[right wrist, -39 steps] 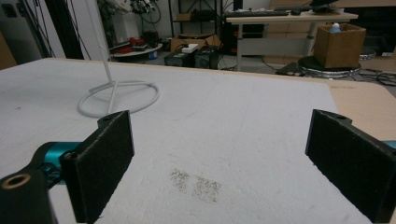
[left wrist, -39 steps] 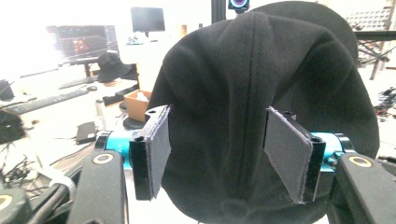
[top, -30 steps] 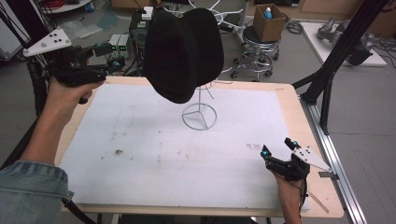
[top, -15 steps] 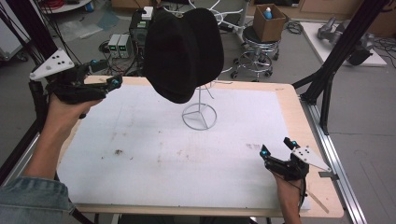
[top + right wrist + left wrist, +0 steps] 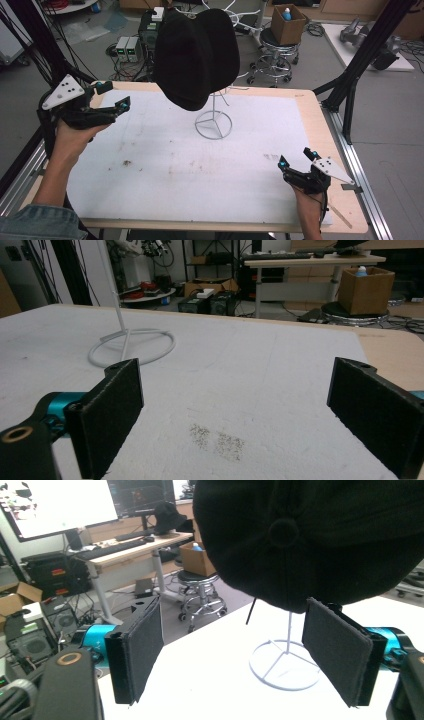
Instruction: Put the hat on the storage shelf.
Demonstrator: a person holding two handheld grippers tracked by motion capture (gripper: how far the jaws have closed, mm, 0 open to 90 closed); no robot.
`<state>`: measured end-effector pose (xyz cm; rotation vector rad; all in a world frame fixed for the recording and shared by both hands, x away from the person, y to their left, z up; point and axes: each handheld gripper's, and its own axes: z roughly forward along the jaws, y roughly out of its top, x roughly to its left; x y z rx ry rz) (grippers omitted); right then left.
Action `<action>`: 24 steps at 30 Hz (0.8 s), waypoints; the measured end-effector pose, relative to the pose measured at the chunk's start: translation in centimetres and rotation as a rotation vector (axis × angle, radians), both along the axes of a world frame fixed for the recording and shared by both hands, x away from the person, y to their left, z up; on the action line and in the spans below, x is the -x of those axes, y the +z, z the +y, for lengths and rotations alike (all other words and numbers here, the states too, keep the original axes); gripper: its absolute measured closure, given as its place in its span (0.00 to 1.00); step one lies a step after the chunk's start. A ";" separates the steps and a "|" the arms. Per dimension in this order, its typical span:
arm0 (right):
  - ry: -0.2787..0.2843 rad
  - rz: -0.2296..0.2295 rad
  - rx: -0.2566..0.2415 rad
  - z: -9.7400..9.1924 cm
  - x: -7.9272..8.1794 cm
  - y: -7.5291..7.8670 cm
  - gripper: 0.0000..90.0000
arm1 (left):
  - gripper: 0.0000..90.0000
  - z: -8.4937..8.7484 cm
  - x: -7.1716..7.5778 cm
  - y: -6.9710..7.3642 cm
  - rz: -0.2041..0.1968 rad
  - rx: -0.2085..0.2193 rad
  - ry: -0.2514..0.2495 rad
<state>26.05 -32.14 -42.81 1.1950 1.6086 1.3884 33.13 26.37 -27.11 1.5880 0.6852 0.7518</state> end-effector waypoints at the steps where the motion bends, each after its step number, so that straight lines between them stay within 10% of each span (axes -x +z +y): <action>1: 0.000 -0.001 0.002 0.0 0.0 0.0 0.08 | 0.27 0.0 0.1 -0.2 0.000 0.001 0.007; 24: 0.003 -0.001 0.003 0.1 0.0 0.0 0.08 | 0.23 0.1 1.5 -7.4 0.065 0.012 0.029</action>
